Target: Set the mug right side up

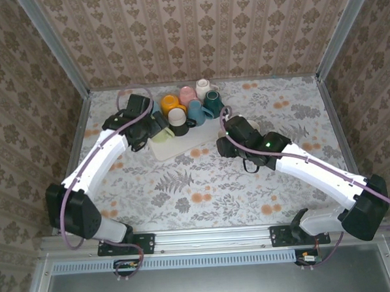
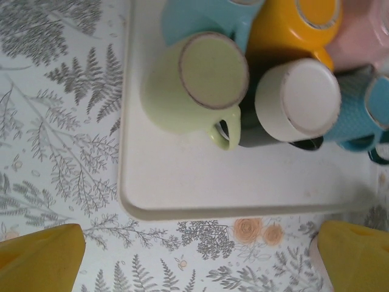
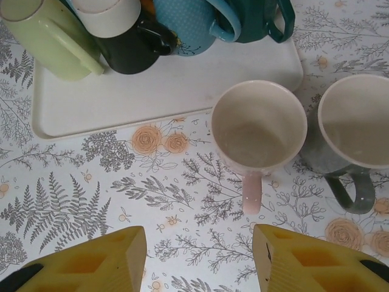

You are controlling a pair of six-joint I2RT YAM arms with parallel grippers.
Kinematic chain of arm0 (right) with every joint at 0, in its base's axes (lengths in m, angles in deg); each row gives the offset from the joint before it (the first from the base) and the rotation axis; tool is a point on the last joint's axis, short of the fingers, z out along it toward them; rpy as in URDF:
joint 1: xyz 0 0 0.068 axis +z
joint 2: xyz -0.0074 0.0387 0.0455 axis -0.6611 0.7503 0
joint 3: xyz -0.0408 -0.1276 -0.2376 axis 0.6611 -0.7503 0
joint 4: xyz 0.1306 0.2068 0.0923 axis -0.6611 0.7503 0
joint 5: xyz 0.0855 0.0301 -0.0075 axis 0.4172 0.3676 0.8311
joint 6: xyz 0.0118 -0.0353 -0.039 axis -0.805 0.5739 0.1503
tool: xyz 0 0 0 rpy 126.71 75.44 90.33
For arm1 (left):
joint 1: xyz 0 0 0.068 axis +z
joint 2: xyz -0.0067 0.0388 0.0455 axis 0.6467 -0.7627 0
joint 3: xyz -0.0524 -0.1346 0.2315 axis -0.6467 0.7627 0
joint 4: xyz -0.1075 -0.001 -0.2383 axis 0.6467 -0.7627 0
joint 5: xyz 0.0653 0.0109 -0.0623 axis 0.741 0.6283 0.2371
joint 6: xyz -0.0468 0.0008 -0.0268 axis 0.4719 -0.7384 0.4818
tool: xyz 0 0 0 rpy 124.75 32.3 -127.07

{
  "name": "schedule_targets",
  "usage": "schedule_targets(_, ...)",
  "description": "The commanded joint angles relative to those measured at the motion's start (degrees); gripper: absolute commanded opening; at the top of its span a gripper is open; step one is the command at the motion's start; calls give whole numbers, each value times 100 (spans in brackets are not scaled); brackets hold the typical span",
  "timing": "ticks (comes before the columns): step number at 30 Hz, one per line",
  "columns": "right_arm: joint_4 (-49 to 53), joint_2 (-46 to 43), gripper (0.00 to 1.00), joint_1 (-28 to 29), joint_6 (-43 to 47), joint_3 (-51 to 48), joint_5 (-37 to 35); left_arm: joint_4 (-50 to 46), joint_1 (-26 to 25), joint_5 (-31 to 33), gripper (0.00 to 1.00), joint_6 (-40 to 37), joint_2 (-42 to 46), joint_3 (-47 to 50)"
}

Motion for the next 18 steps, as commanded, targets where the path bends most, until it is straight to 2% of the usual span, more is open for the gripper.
schedule_targets(1,-201,-64,51,110,-385,-131,-505,-1327,164,417,100,1239,-625,-779)
schedule_targets(5,-592,-223,50,195,-463,-434,-402,-1938,300,-19,100,1352,-1721,-1907)
schedule_targets(9,-633,-393,51,213,-516,-618,-312,-2240,333,-103,100,1499,-2476,-2703)
schedule_targets(18,-743,-830,51,211,-487,-1073,-210,-1793,456,-298,100,1672,-2899,-2833)
